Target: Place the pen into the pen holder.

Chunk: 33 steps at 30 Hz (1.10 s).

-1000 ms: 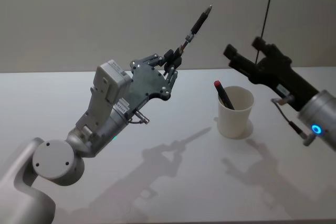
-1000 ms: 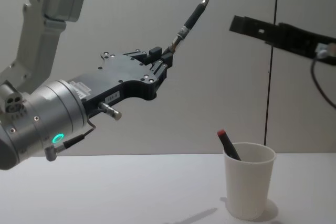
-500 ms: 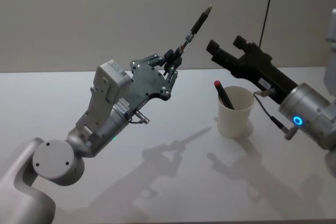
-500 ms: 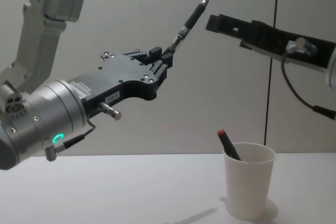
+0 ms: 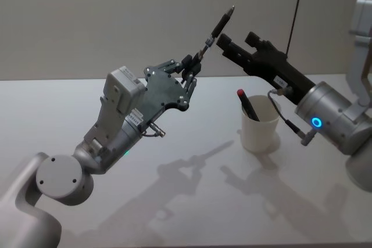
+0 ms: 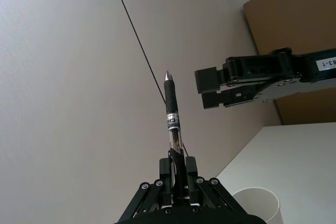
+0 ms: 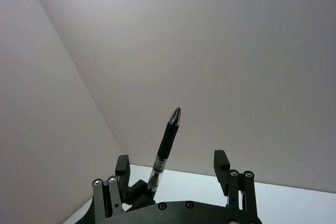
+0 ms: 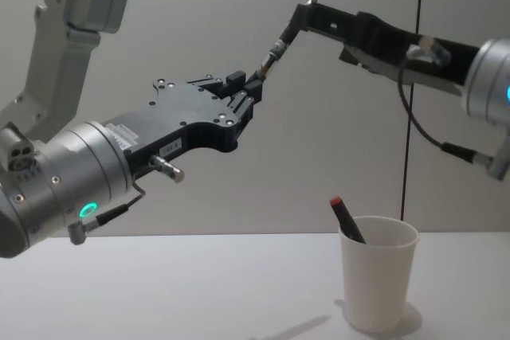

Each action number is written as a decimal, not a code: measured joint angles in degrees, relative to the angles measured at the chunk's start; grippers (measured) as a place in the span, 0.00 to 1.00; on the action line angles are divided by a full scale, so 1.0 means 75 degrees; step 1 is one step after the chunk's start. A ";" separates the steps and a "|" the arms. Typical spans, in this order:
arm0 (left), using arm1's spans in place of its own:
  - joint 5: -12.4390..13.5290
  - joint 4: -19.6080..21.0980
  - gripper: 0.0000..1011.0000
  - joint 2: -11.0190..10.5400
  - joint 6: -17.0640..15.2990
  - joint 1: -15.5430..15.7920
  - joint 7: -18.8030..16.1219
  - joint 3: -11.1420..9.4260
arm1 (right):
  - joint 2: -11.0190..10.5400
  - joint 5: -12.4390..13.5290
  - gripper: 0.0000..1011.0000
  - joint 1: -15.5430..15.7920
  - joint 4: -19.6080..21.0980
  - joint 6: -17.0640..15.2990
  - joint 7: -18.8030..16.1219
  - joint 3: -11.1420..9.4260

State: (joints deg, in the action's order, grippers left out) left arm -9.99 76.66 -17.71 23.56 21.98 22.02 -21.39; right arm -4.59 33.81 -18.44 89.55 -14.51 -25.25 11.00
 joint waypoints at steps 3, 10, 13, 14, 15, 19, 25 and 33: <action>0.0000 0.0000 0.18 0.0000 0.0000 0.0000 0.0000 0.0000 | 0.0049 0.0045 0.99 -0.0056 -0.0026 -0.0016 0.0060 0.0035; 0.0000 0.0000 0.18 0.0000 0.0000 0.0000 0.0000 0.0000 | 0.0174 0.0096 0.99 -0.0162 -0.0077 -0.0021 0.0285 0.0130; 0.0000 0.0000 0.18 0.0000 0.0000 0.0000 -0.0001 0.0001 | 0.0229 0.0097 0.99 -0.0203 -0.0099 -0.0016 0.0416 0.0177; 0.0000 0.0000 0.18 0.0000 0.0000 0.0000 0.0000 0.0000 | 0.0242 0.0097 0.99 -0.0212 -0.0104 -0.0014 0.0448 0.0187; 0.0000 0.0000 0.18 0.0000 0.0000 0.0000 0.0000 0.0000 | 0.0268 0.0096 0.99 -0.0230 -0.0115 -0.0011 0.0511 0.0211; 0.0000 0.0000 0.18 0.0000 0.0000 0.0000 -0.0001 0.0001 | 0.0322 0.0079 0.99 -0.0265 -0.0140 -0.0008 0.0651 0.0257; 0.0000 0.0000 0.18 0.0000 0.0000 0.0000 0.0000 0.0000 | 0.0447 0.0043 0.95 -0.0360 -0.0222 -0.0008 0.0921 0.0356; 0.0000 0.0000 0.18 0.0000 0.0000 0.0000 0.0000 0.0001 | 0.0535 0.0044 0.73 -0.0465 -0.0316 -0.0015 0.1085 0.0415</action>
State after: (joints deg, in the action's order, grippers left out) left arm -9.99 76.66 -17.71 23.56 21.98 22.01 -21.38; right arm -0.58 34.14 -21.93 87.18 -14.62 -17.11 14.11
